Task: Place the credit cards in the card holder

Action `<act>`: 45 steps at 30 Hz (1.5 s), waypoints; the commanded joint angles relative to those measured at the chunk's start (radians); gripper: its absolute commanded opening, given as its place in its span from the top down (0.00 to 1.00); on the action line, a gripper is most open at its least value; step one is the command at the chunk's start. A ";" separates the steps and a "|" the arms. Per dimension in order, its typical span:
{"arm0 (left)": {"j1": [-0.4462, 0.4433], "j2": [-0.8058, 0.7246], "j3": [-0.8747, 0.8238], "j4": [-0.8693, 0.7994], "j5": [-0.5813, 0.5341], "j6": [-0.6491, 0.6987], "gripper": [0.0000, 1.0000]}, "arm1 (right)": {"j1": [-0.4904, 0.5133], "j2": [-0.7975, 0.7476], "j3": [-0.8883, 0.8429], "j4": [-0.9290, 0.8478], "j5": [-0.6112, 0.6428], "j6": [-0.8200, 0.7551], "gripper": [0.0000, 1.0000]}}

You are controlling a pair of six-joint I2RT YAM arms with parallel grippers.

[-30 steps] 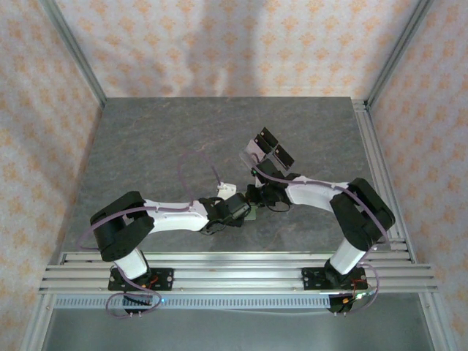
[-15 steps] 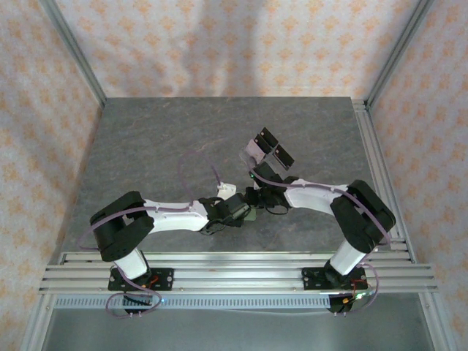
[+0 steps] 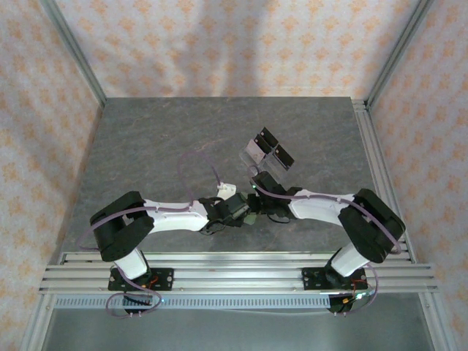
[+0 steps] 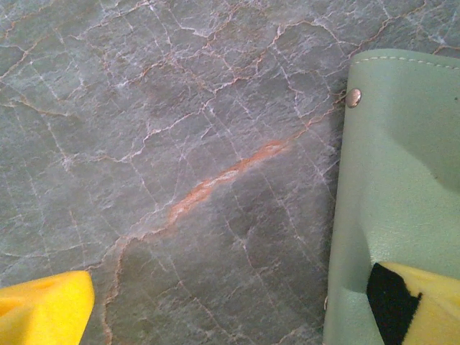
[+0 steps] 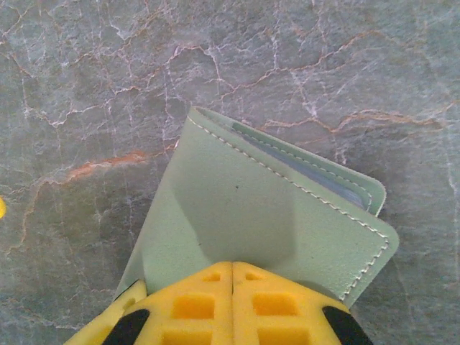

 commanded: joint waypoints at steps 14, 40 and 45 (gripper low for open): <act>-0.005 -0.011 -0.019 -0.049 -0.037 -0.021 0.00 | 0.120 0.119 -0.189 -0.001 0.104 0.180 1.00; -0.004 -0.001 -0.012 -0.045 -0.033 -0.017 0.00 | 0.121 -0.013 -0.059 -0.126 0.042 0.098 1.00; -0.004 -0.002 -0.011 -0.047 -0.034 -0.017 0.00 | 0.121 -0.029 -0.061 -0.121 0.040 0.097 1.00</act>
